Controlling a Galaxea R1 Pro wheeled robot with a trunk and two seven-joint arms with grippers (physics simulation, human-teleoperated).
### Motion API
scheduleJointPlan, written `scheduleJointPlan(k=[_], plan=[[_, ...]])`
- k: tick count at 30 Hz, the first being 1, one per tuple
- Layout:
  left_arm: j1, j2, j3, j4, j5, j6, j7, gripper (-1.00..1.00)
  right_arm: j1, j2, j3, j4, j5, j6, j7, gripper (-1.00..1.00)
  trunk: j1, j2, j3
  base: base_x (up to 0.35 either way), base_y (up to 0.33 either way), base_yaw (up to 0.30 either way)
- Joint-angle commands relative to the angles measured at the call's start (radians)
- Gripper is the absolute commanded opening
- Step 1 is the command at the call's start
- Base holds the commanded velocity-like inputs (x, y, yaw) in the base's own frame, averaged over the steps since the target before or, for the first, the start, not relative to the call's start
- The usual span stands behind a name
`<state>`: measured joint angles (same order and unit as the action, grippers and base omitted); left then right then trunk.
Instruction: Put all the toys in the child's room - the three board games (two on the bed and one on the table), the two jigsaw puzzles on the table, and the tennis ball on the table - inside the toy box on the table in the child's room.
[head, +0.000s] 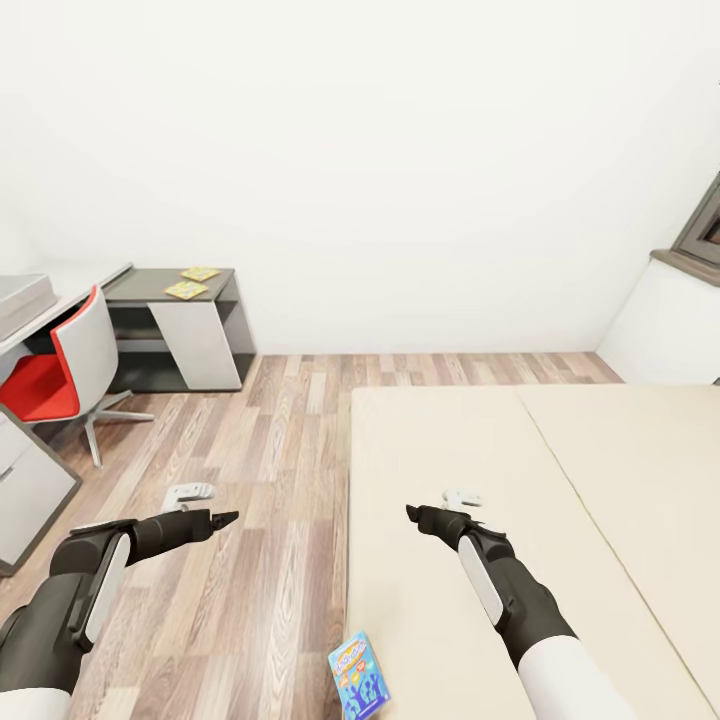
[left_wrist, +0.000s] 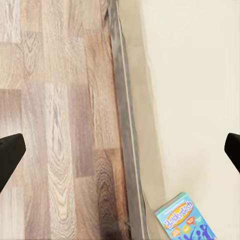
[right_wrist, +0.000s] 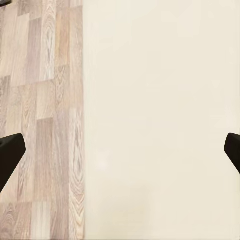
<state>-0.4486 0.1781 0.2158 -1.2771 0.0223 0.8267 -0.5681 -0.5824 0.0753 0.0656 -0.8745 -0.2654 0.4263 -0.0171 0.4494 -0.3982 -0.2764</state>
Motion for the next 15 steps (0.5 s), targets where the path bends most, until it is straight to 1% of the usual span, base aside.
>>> scheduleJointPlan(k=[1, 11, 15], plan=[[-0.001, 0.000, 0.001, -0.001, 0.003, 0.008, -0.003, 1.00, -0.001, 0.000, 0.000, -0.001, -0.005, 0.005, -0.002, 1.00, 0.001, -0.002, 0.000, 0.000, 0.000, 0.000], [-0.001, 0.000, 0.001, -0.001, 0.003, 0.008, -0.003, 1.00, -0.001, 0.000, 0.000, -0.001, -0.005, 0.005, -0.001, 1.00, 0.001, -0.002, 0.017, 0.000, 0.000, 0.001], [-0.001, 0.000, 0.001, -0.001, 0.004, 0.008, -0.003, 1.00, -0.001, 0.000, 0.000, -0.001, -0.005, 0.005, -0.001, 1.00, 0.001, -0.002, 0.023, 0.000, 0.000, 0.039]])
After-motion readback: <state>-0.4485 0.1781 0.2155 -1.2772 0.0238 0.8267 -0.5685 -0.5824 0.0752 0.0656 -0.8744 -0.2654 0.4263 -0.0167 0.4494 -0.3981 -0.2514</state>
